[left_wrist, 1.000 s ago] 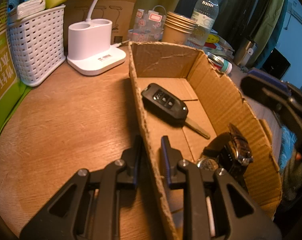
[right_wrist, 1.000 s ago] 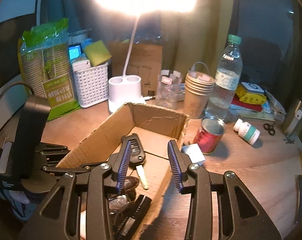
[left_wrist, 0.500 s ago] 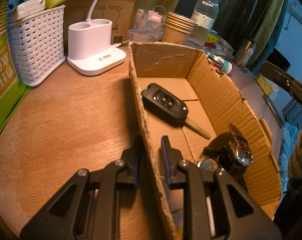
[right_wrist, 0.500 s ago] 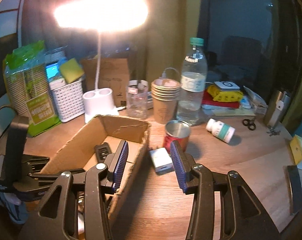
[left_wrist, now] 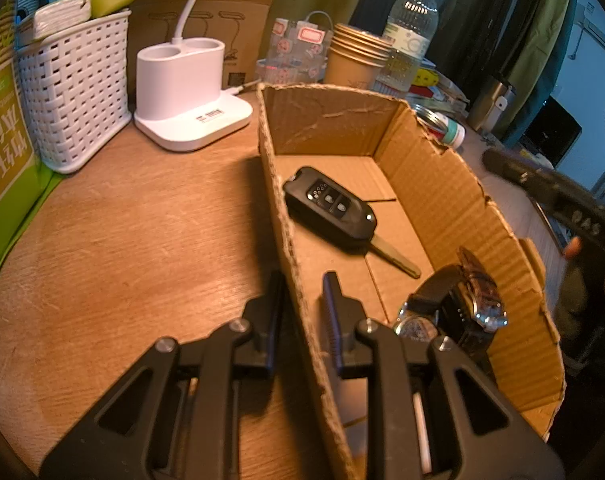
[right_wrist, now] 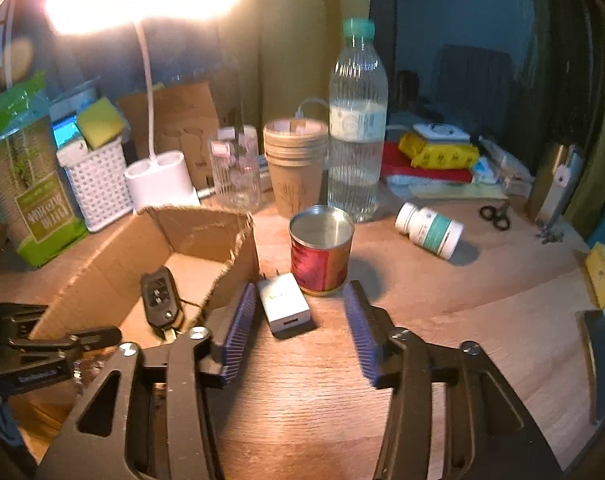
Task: Organize rigid objects
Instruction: 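Move the right tool to the white USB charger and close on it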
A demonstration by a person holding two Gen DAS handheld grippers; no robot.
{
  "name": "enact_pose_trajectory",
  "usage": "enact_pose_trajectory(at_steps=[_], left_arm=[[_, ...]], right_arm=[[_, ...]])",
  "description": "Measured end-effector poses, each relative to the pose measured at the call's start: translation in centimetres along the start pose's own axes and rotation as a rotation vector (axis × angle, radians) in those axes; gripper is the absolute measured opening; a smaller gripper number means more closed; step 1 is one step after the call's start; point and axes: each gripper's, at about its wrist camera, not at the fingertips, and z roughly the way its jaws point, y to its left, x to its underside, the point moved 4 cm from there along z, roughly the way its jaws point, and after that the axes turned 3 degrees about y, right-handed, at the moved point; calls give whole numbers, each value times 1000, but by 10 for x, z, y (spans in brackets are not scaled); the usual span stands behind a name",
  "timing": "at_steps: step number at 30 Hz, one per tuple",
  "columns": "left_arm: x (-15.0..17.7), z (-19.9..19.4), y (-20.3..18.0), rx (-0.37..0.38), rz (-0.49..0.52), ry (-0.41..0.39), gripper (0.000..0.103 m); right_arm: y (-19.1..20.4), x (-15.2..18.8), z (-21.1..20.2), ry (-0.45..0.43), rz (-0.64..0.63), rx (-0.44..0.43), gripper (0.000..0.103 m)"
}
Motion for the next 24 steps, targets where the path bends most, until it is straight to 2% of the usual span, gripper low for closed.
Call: enact_pose_trajectory(at_steps=[7,11,24], left_arm=[[0,0,0,0,0,0,21],[0,0,0,0,0,0,21],[0,0,0,1,0,0,21]], right_arm=[[-9,7,29,72,11,-17,58],[-5,6,39,95,-5,-56,58],[-1,5,67,164,-35,-81,58]])
